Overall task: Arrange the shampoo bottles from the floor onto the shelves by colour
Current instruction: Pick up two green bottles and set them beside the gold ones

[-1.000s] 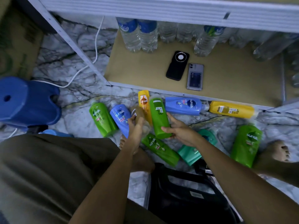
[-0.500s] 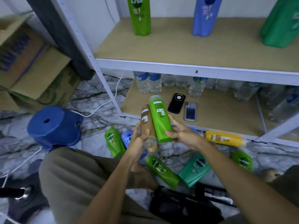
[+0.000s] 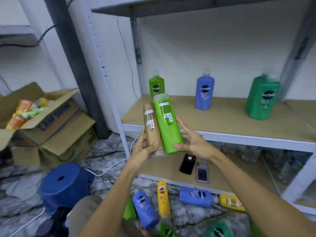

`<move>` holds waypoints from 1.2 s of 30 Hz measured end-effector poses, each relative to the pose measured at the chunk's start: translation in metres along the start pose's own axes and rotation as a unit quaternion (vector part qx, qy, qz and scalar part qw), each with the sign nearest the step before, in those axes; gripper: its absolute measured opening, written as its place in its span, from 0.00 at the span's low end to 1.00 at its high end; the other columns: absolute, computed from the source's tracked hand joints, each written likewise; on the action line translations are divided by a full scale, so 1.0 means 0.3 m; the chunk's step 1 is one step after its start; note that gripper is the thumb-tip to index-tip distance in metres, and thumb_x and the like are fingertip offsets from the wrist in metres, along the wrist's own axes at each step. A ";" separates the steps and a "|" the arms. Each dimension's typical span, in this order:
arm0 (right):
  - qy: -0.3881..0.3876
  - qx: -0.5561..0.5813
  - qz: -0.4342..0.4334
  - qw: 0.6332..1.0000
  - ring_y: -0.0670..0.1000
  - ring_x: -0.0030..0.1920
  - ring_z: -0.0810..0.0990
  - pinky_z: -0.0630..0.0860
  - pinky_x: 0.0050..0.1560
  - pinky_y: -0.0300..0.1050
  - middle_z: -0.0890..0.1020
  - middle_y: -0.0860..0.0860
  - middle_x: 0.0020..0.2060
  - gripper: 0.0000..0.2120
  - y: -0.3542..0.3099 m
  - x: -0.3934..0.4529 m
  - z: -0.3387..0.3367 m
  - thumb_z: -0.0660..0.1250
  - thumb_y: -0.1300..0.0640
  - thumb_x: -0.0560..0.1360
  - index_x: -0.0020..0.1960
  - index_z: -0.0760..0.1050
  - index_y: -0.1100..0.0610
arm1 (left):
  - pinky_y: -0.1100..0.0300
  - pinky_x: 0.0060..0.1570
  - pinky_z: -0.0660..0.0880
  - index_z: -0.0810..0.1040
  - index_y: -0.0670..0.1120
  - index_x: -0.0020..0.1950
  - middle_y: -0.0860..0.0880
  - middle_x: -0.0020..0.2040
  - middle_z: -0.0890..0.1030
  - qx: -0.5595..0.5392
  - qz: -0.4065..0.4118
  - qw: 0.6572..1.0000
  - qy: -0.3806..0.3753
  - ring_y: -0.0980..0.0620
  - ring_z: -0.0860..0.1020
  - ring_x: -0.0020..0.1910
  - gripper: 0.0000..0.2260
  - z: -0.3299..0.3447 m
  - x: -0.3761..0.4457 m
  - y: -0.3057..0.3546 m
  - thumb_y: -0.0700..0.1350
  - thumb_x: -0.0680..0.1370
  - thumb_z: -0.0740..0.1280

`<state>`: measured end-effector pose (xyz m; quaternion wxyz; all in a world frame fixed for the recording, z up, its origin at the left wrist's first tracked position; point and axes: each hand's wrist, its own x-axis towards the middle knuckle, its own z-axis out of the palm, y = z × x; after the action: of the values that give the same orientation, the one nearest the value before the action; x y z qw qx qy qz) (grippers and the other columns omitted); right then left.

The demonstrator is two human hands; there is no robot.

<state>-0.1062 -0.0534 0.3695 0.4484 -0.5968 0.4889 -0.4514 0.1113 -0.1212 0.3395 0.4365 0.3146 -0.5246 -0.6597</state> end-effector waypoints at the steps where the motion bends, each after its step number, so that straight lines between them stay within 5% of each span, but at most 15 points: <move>1: 0.005 -0.008 -0.019 1.000 0.44 0.62 0.80 0.80 0.54 0.43 0.78 0.51 0.67 0.47 -0.050 0.014 -0.012 0.71 0.68 0.75 0.81 0.48 0.42 | 0.48 0.64 0.75 0.59 0.55 0.79 0.47 0.64 0.82 -0.002 0.021 1.000 -0.009 0.46 0.79 0.64 0.37 0.010 0.014 0.050 0.37 0.74 0.72; 3: 0.013 -0.017 -0.052 0.998 0.46 0.63 0.80 0.80 0.57 0.46 0.76 0.52 0.68 0.48 -0.153 0.035 -0.030 0.71 0.69 0.75 0.81 0.48 0.42 | 0.45 0.65 0.74 0.59 0.55 0.79 0.44 0.66 0.80 -0.007 0.067 0.997 -0.024 0.43 0.78 0.66 0.39 0.037 0.035 0.160 0.38 0.73 0.73; 8: 0.051 -0.050 -0.137 0.988 0.46 0.67 0.77 0.82 0.51 0.46 0.75 0.49 0.70 0.48 -0.409 0.083 -0.062 0.75 0.68 0.73 0.79 0.54 0.36 | 0.54 0.48 0.81 0.60 0.61 0.76 0.49 0.64 0.81 0.037 0.166 0.985 0.000 0.48 0.81 0.62 0.39 0.113 0.089 0.444 0.41 0.72 0.74; 10: 0.070 -0.057 -0.159 0.983 0.43 0.63 0.80 0.82 0.54 0.49 0.76 0.47 0.67 0.49 -0.502 0.105 -0.080 0.75 0.66 0.73 0.79 0.53 0.35 | 0.54 0.47 0.81 0.56 0.59 0.79 0.48 0.62 0.83 0.069 0.201 0.977 0.000 0.49 0.82 0.60 0.41 0.132 0.112 0.541 0.39 0.74 0.74; 17: 0.103 -0.100 -0.257 0.956 0.55 0.59 0.84 0.82 0.55 0.60 0.75 0.51 0.70 0.54 -0.789 0.187 -0.165 0.74 0.72 0.71 0.77 0.53 0.28 | 0.54 0.54 0.81 0.63 0.65 0.73 0.49 0.61 0.83 0.129 0.326 0.936 0.008 0.51 0.83 0.58 0.37 0.232 0.179 0.851 0.39 0.74 0.75; 20: 0.111 -0.127 -0.293 0.941 0.49 0.63 0.81 0.83 0.56 0.55 0.74 0.47 0.70 0.54 -0.903 0.216 -0.196 0.74 0.72 0.72 0.78 0.51 0.31 | 0.56 0.54 0.81 0.63 0.68 0.69 0.51 0.60 0.83 0.147 0.358 0.922 0.016 0.52 0.83 0.57 0.36 0.274 0.220 0.972 0.37 0.75 0.74; 23: 0.129 -0.156 -0.323 0.924 0.46 0.68 0.75 0.82 0.57 0.50 0.75 0.43 0.68 0.51 -1.009 0.263 -0.230 0.75 0.67 0.73 0.79 0.50 0.32 | 0.46 0.60 0.79 0.60 0.61 0.77 0.50 0.62 0.82 0.151 0.373 0.915 0.028 0.51 0.83 0.58 0.38 0.301 0.273 1.077 0.39 0.75 0.74; 27: 0.151 -0.179 -0.346 0.908 0.44 0.68 0.73 0.83 0.57 0.48 0.73 0.42 0.68 0.50 -1.136 0.339 -0.280 0.75 0.64 0.74 0.79 0.49 0.32 | 0.47 0.61 0.79 0.58 0.59 0.80 0.52 0.63 0.81 0.167 0.409 0.896 0.051 0.57 0.81 0.60 0.38 0.332 0.341 1.211 0.40 0.76 0.74; 32: 0.198 -0.193 -0.372 0.886 0.40 0.60 0.78 0.82 0.55 0.42 0.75 0.38 0.60 0.49 -1.266 0.459 -0.327 0.75 0.63 0.74 0.81 0.49 0.37 | 0.46 0.61 0.79 0.60 0.56 0.79 0.50 0.62 0.82 0.170 0.441 0.879 0.067 0.54 0.82 0.58 0.39 0.348 0.451 1.370 0.34 0.75 0.73; 36: 0.232 -0.202 -0.379 0.873 0.25 0.54 0.74 0.81 0.57 0.42 0.75 0.44 0.62 0.49 -1.332 0.556 -0.364 0.75 0.64 0.74 0.82 0.48 0.40 | 0.47 0.60 0.79 0.61 0.61 0.78 0.51 0.62 0.82 0.214 0.451 0.858 0.118 0.53 0.82 0.58 0.41 0.351 0.566 1.466 0.40 0.72 0.77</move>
<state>-0.1223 -0.1807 0.7974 -0.0133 -0.6920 0.3959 -0.6035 0.0560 -0.2611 0.7986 0.6670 0.2047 -0.6818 -0.2199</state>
